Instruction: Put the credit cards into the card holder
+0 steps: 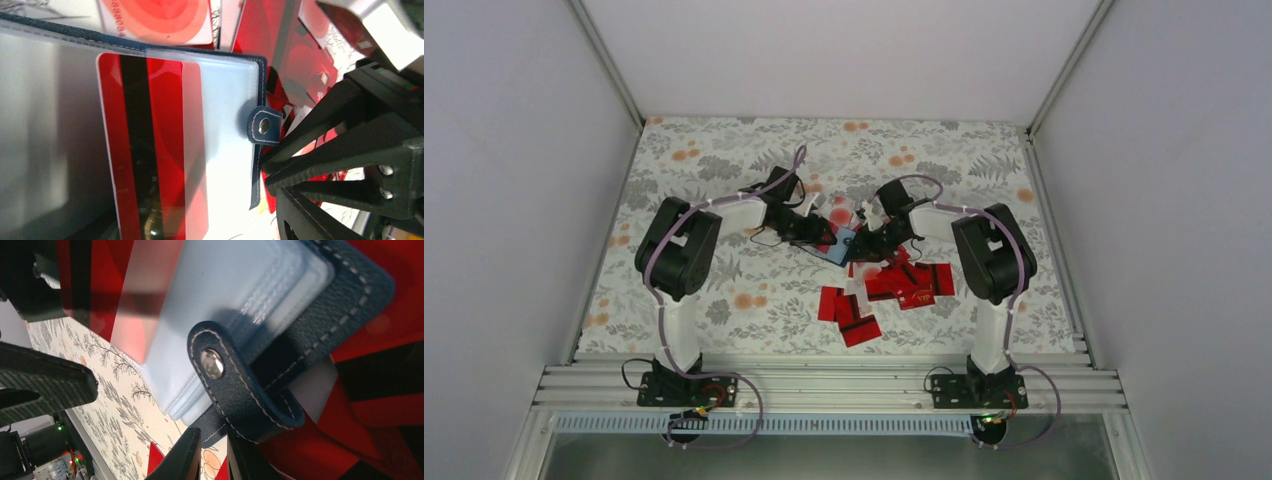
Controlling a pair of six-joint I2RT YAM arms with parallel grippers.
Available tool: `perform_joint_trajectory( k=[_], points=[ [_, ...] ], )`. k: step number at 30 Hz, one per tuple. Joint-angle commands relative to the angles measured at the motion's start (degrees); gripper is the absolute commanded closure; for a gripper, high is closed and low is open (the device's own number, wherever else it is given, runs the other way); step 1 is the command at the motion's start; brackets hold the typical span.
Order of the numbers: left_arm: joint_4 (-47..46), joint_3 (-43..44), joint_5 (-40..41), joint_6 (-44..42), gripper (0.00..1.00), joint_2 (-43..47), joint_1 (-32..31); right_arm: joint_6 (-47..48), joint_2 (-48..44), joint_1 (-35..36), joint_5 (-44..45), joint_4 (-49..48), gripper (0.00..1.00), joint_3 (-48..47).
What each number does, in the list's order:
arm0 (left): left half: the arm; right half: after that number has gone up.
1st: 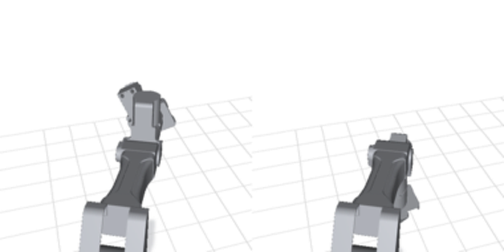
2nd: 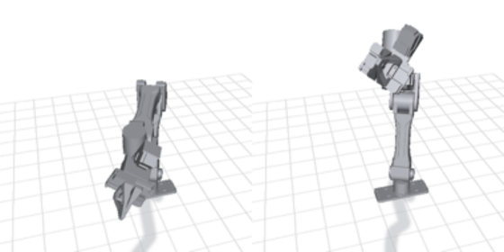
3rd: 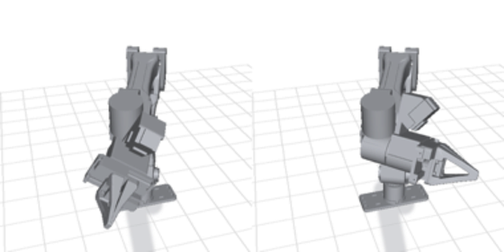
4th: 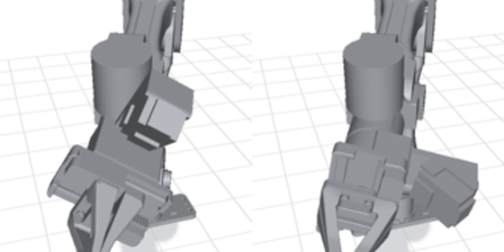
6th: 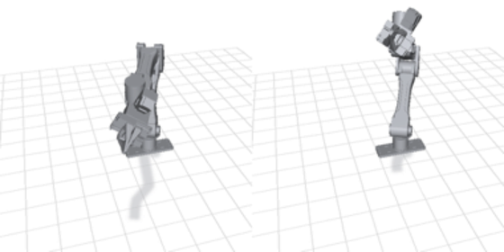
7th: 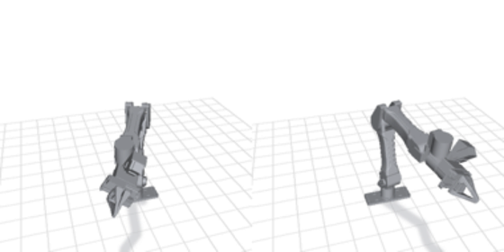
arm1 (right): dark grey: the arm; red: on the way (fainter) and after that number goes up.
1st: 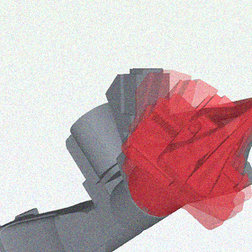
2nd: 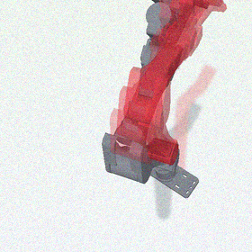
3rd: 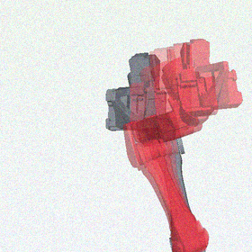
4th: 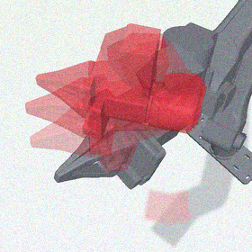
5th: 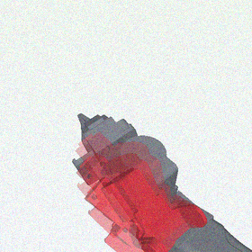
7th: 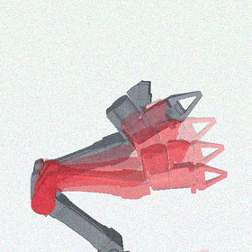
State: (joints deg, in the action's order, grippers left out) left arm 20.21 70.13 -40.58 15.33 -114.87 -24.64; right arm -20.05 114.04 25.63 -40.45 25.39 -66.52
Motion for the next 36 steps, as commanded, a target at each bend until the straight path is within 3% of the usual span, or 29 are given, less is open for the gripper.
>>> perform_joint_trajectory(
  k=[1,13,18,23,30,36],
  points=[
    [7.37,-0.04,7.10,-0.41,0.39,2.36,-0.40,1.21,3.14,-0.58,6.58,-1.29,0.85,-0.38],
    [14.77,4.92,15.55,-2.06,0.24,3.67,-0.57,2.20,4.31,-0.64,6.87,0.02,0.85,-1.85],
    [18.10,5.86,15.42,-2.03,0.16,4.51,-0.47,2.71,4.67,-0.68,7.10,0.91,0.85,-2.93],
    [20.61,6.13,22.10,-3.20,0.00,5.83,-0.37,3.02,4.76,-0.75,7.48,1.29,0.85,-4.00],
    [21.10,5.53,25.52,-4.20,0.00,6.86,-0.34,2.62,4.47,-0.78,7.34,1.23,0.85,-4.15],
    [10.59,-2.68,12.99,-0.79,0.00,13.64,6.27,1.87,4.27,-0.76,7.15,1.07,0.86,-3.78]
  ],
)
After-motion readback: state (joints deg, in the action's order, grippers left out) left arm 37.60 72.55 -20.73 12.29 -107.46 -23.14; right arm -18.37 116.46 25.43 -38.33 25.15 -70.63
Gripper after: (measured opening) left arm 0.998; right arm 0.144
